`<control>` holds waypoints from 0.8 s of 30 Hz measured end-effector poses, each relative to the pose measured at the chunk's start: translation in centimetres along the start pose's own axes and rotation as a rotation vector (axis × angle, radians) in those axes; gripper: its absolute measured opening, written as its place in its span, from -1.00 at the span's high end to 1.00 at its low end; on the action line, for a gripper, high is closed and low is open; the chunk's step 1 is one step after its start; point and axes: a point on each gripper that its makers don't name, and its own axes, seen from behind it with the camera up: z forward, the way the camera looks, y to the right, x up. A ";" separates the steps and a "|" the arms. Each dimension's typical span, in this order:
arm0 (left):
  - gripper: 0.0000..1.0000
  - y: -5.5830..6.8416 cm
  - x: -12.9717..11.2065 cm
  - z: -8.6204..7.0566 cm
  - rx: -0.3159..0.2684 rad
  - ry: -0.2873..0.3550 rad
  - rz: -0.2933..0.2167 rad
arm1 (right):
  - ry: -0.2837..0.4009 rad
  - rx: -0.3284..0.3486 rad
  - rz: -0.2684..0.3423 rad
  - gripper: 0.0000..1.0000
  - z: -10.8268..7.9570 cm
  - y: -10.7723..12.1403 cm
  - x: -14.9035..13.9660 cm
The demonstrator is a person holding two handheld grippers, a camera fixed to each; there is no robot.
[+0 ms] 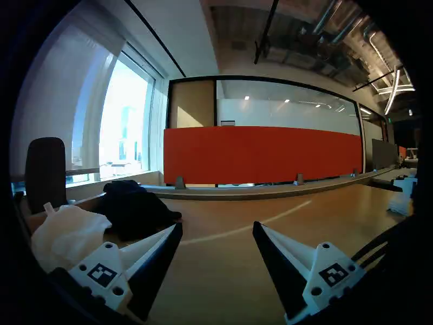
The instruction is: Fold towel
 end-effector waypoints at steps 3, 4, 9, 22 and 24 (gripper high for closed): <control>-0.93 0.0 0.0 0.0 0.000 0.000 0.000 | 0.002 -0.004 0.011 -0.98 0.1 0.2 0.1; -0.93 0.0 0.0 0.0 0.000 0.000 0.000 | 0.005 -0.002 0.012 -0.98 0.2 0.2 0.1; -0.93 0.0 0.0 0.0 0.000 0.000 0.000 | 0.005 0.010 0.004 -0.98 0.3 -0.1 0.0; -0.93 0.0 -0.1 0.0 0.000 0.000 0.000 | 0.014 0.026 -0.046 -0.98 0.1 -1.3 -0.2; -0.93 0.0 -0.1 -0.1 0.000 0.000 0.000 | 0.018 0.027 -0.053 -0.98 0.0 -1.5 -0.2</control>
